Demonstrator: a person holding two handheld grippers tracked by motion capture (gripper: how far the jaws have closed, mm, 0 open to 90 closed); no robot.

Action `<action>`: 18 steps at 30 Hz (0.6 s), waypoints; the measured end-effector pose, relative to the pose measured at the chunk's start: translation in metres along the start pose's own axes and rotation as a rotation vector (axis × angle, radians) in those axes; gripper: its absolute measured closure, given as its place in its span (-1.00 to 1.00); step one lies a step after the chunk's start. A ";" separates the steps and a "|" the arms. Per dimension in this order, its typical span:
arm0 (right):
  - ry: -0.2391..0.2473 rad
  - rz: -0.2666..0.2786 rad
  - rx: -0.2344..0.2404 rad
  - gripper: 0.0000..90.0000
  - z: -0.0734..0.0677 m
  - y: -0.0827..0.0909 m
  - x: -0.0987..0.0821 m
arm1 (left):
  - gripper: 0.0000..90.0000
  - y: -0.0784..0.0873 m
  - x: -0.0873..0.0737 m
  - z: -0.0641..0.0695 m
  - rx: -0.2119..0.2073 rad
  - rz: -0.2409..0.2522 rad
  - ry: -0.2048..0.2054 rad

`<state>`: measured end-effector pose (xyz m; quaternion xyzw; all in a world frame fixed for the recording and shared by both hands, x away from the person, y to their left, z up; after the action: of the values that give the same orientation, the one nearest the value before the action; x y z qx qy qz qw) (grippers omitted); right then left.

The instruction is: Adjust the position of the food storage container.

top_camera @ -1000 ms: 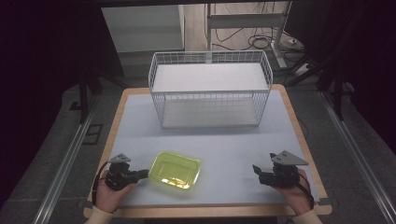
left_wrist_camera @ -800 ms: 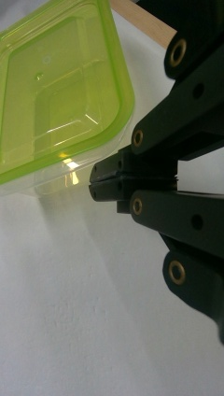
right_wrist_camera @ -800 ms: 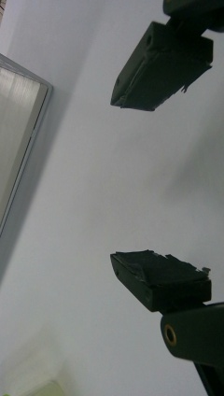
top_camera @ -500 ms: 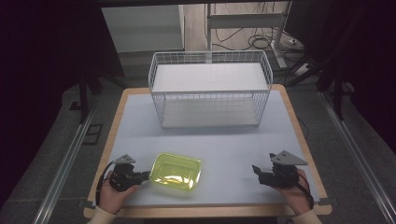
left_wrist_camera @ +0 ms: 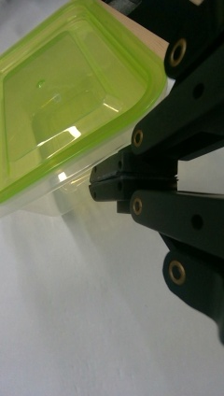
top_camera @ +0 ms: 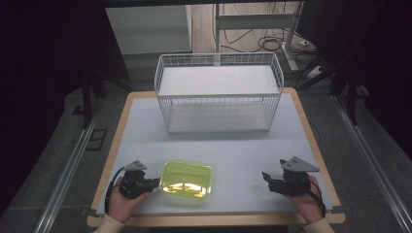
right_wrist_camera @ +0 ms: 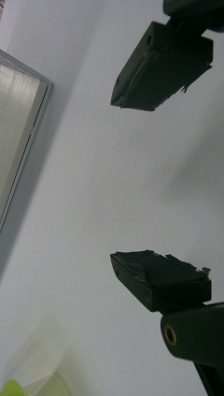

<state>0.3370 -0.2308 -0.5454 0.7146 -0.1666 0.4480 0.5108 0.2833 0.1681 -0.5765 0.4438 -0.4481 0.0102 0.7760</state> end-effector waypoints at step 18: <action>0.000 0.001 0.007 -0.55 -0.002 0.000 0.000 | 0.99 -0.023 0.015 0.026 -0.035 -0.035 -0.037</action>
<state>0.3365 -0.2288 -0.5452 0.7163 -0.1656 0.4488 0.5080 0.2840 0.1302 -0.5764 0.4380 -0.4547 -0.0194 0.7753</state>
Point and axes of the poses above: each handheld gripper's, and its own axes: y roughly backward along the jaws, x roughly out of its top, z roughly to its right, the point moved 8 cm from there along -y, roughly forward along the jaws, and after that the axes turned 12 degrees about -y, right-handed, at the moved point
